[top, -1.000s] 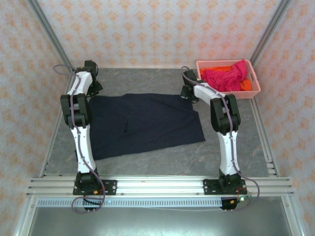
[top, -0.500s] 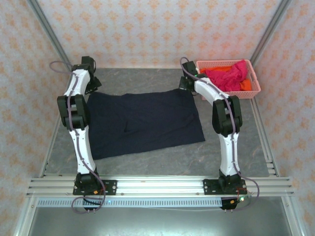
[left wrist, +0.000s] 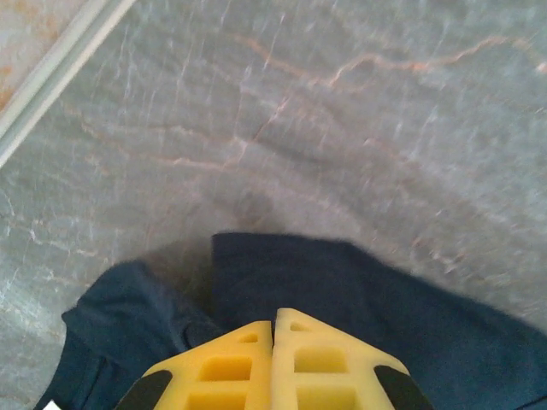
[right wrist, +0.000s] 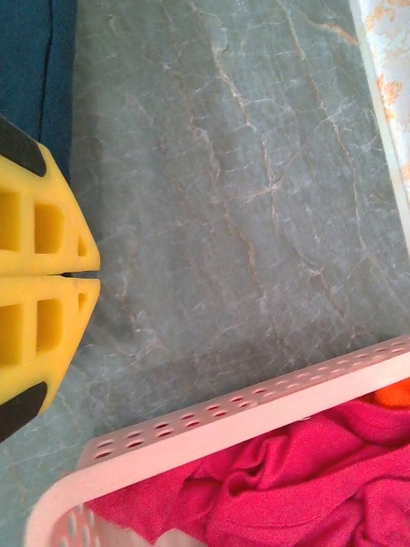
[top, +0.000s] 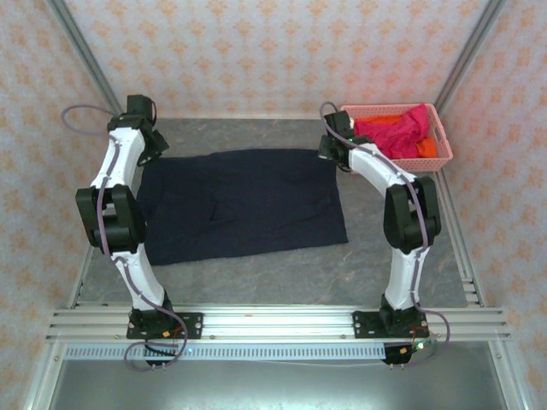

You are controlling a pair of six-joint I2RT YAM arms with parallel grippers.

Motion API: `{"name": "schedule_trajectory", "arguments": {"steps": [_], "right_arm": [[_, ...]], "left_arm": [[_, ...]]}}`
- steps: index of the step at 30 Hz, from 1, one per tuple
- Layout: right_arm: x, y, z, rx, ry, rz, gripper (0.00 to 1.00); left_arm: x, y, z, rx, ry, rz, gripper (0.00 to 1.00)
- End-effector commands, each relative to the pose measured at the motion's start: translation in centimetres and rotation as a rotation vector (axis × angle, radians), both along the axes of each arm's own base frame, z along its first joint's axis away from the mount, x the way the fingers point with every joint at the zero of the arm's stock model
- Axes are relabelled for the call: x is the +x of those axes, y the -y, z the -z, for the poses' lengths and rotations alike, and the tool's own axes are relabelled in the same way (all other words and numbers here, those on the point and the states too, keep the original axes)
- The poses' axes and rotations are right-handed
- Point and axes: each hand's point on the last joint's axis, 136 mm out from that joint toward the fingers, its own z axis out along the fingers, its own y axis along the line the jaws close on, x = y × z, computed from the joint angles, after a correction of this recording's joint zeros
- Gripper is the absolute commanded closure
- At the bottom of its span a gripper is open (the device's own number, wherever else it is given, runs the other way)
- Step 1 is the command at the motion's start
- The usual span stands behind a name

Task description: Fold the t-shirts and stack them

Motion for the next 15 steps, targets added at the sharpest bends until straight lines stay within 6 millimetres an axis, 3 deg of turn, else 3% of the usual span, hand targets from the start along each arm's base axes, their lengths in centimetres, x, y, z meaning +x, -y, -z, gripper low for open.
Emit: {"name": "schedule_trajectory", "arguments": {"steps": [1, 5, 15], "right_arm": [[-0.9, 0.9, -2.5, 0.015, 0.071, 0.02, 1.0], [-3.2, 1.4, -2.8, 0.033, 0.081, 0.018, 1.0], [-8.8, 2.0, -1.2, 0.073, 0.036, 0.006, 1.0]], "left_arm": [[-1.0, -0.1, -1.8, 0.011, 0.054, -0.029, 1.0], [-2.8, -0.1, -1.7, 0.028, 0.021, -0.02, 1.0], [-7.4, 0.5, -0.3, 0.015, -0.007, -0.059, 1.0]]}}
